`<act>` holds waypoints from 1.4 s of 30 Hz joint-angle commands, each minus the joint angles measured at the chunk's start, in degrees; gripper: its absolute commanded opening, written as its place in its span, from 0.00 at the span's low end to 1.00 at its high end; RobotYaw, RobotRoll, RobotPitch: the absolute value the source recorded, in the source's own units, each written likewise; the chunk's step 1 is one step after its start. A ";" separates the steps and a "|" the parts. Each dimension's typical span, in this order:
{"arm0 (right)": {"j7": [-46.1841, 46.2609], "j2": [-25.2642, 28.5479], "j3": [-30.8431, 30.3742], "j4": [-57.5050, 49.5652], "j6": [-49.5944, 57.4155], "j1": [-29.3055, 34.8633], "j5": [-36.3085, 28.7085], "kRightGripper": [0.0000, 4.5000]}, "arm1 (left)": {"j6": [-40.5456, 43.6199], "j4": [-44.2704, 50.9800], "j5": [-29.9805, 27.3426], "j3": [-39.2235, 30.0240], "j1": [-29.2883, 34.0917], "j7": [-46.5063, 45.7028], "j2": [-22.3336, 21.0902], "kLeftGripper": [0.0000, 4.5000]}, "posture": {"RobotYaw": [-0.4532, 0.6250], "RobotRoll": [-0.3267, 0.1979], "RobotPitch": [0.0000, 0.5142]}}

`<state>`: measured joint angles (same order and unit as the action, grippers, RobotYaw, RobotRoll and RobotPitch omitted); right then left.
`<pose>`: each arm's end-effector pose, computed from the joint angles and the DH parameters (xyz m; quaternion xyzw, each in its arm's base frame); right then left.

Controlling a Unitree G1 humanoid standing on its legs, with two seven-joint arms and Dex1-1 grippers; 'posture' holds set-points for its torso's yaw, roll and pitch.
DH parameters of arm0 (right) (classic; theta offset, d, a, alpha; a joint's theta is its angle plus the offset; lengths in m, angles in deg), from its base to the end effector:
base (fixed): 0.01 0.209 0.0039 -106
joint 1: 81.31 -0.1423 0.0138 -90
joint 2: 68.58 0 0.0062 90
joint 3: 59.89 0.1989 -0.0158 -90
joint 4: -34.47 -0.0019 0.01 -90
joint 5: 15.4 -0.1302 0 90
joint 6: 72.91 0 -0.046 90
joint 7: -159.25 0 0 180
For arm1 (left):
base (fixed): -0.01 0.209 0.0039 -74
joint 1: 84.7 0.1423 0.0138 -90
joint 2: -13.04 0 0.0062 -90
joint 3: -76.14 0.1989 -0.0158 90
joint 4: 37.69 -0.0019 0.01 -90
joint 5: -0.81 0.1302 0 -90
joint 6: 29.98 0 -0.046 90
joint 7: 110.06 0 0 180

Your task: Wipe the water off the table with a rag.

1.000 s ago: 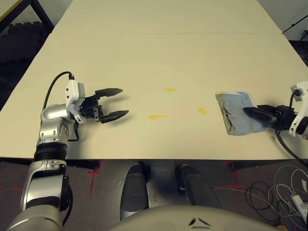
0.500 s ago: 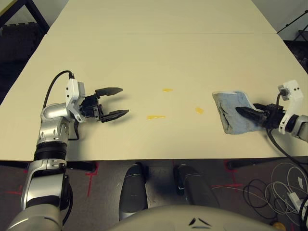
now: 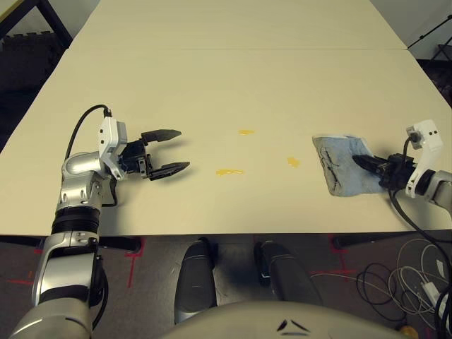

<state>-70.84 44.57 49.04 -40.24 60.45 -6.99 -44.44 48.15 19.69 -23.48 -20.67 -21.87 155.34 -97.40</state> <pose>0.2252 -0.3380 0.0989 0.1367 0.2183 0.2395 0.9361 0.2743 0.3119 0.1167 0.1284 -0.0394 -0.5652 0.8139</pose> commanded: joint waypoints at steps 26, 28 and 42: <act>4.45 -8.97 -11.86 4.12 6.74 -12.53 -1.12 0.00 | -1.37 4.07 0.05 -1.88 5.91 -2.02 -2.36 1.00 | 0.58 0.62 0.39; 3.47 -9.63 -13.06 2.35 7.75 -11.31 -1.72 0.00 | -1.24 4.60 0.03 -1.87 6.35 -2.24 -2.36 1.00 | 0.58 0.62 0.39; 2.92 -14.58 -17.10 -14.29 17.24 -2.69 -8.32 0.00 | -0.99 4.14 0.34 -1.23 5.35 -2.10 -2.25 1.00 | 0.56 0.62 0.40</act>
<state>-67.97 31.37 37.52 -54.52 72.88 -12.82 -51.93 47.08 24.23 -23.66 -22.32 -16.53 152.83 -99.41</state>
